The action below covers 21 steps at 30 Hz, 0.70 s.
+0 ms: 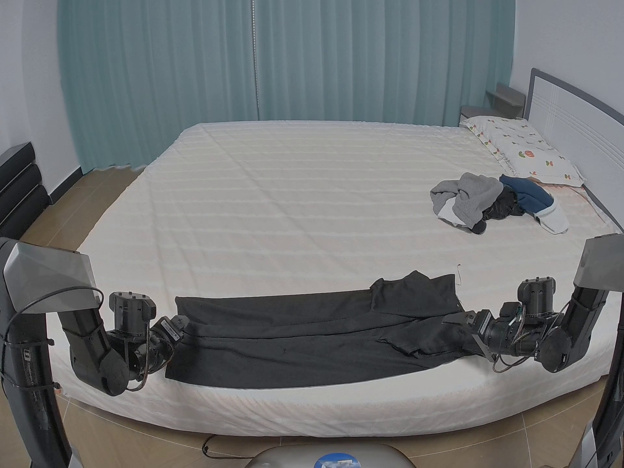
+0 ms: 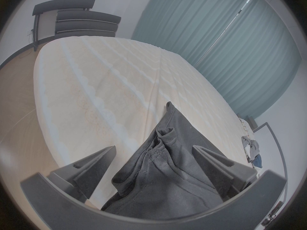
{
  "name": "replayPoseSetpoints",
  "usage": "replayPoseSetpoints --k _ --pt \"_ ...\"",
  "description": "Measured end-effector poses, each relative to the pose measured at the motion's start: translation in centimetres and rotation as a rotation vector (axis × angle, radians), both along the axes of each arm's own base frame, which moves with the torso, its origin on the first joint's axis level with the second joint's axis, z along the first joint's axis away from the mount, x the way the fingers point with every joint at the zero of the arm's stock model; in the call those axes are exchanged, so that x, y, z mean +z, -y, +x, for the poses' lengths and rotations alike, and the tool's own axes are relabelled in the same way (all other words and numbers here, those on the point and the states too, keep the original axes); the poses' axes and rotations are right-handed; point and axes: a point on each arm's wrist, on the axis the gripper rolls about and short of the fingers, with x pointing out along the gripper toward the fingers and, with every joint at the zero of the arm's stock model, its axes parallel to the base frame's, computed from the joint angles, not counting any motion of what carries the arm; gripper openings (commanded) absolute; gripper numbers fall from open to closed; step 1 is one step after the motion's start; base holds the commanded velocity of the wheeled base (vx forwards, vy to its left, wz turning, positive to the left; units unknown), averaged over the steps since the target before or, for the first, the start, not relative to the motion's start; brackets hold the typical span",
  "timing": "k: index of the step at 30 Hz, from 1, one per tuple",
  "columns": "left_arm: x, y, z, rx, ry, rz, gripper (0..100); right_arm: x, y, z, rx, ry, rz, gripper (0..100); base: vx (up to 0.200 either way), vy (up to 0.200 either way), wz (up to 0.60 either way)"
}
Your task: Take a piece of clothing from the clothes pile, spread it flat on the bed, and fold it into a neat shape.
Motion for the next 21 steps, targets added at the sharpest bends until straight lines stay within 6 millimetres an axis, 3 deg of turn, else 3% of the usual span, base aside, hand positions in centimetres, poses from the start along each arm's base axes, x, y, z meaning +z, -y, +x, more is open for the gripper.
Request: replayPoseSetpoints --k 15,21 --pt "1.9 0.1 -2.4 -0.022 0.004 -0.039 100 2.3 1.7 -2.0 -0.031 -0.027 -0.066 100 0.0 0.0 0.0" --pt "1.7 0.4 -4.5 0.009 -0.046 -0.096 100 2.5 1.9 -3.1 -0.078 -0.062 -0.031 100 -0.2 0.0 0.0"
